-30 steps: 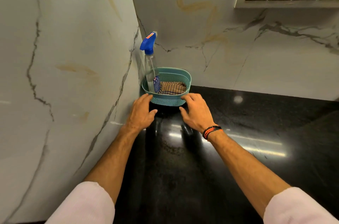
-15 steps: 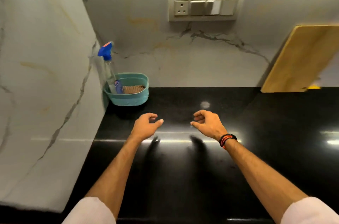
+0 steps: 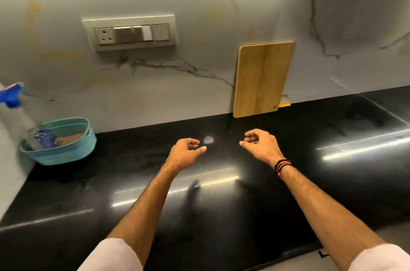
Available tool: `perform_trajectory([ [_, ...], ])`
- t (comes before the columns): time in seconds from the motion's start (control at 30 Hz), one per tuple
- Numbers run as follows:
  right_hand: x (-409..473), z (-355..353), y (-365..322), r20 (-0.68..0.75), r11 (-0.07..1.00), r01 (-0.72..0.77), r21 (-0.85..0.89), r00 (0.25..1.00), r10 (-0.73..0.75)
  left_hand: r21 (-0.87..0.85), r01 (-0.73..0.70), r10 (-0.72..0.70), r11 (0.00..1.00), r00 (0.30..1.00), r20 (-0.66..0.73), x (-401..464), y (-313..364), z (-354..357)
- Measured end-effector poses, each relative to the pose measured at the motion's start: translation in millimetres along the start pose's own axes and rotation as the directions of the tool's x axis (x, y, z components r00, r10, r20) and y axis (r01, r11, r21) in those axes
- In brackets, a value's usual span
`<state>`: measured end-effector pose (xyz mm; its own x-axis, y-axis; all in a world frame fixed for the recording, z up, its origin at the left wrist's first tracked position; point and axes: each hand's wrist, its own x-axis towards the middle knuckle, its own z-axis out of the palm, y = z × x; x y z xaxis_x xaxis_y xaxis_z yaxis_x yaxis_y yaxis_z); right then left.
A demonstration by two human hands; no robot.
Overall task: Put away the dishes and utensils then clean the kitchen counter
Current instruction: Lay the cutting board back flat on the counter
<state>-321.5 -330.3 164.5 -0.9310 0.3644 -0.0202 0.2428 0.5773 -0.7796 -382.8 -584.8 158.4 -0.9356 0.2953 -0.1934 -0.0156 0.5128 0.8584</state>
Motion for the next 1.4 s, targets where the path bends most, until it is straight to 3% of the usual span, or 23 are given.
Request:
perform_trajectory([
  [0.2,81.0,-86.6,64.8,0.035,1.0,0.018,0.01,0.999,-0.018,-0.088,0.042,-0.05,0.995,0.994,-0.092,52.9,71.7,103.3],
  [0.4,145.2,-143.0,96.5,0.058,1.0,0.001,0.029,0.998,-0.003,-0.126,0.082,-0.103,0.989,0.98,-0.171,94.6,124.2,157.9],
  [0.9,300.8,-173.5,109.0,0.062,0.996,-0.052,0.07,0.997,0.048,-0.107,0.204,-0.228,0.973,0.912,-0.341,240.2,179.3,151.5],
  [1.23,359.4,-158.4,108.9,0.003,0.968,-0.061,0.243,0.998,0.062,-0.173,0.188,-0.241,0.967,0.895,-0.375,303.8,178.8,153.4],
  [1.4,362.1,-150.0,118.6,0.055,0.919,-0.044,0.392,0.998,0.024,-0.179,0.16,-0.222,0.971,0.882,-0.415,308.8,176.8,159.9],
])
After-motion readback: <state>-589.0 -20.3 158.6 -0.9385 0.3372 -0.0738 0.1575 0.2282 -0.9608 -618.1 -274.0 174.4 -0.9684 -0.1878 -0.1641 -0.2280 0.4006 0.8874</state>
